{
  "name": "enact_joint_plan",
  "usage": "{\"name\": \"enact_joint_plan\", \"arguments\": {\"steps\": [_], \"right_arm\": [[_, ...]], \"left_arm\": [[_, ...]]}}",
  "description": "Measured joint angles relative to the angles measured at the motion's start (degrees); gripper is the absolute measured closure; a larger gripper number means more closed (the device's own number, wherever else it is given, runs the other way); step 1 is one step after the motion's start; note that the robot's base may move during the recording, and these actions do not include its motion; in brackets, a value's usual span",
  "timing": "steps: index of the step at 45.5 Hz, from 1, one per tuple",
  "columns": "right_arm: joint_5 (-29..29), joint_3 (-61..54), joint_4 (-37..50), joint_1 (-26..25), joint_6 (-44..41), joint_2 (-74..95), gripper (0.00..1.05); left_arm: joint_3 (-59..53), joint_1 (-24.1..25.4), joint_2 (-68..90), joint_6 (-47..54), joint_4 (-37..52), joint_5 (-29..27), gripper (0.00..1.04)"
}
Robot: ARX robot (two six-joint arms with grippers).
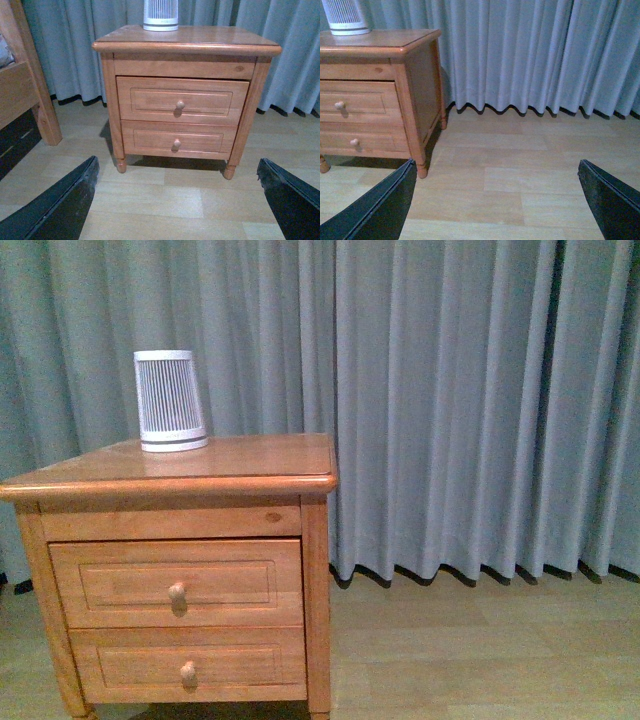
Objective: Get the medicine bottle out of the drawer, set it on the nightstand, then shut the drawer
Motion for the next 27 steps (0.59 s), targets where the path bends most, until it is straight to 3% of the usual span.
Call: {"name": "enact_joint_plan", "arguments": {"steps": [20, 24, 27], "right_arm": [[0.0, 0.0, 0.0, 0.0, 0.0, 0.0, 0.07], [0.0, 0.0, 0.0, 0.0, 0.0, 0.0, 0.07], [-0.02, 0.0, 0.0, 0.0, 0.0, 0.0, 0.07]], "left_arm": [[0.0, 0.0, 0.0, 0.0, 0.0, 0.02, 0.07], [1.79, 1.2, 4.31, -3.39, -3.85, 4.66, 0.07], [2.16, 2.29, 17.42, -5.14, 4.68, 6.78, 0.07]]}}
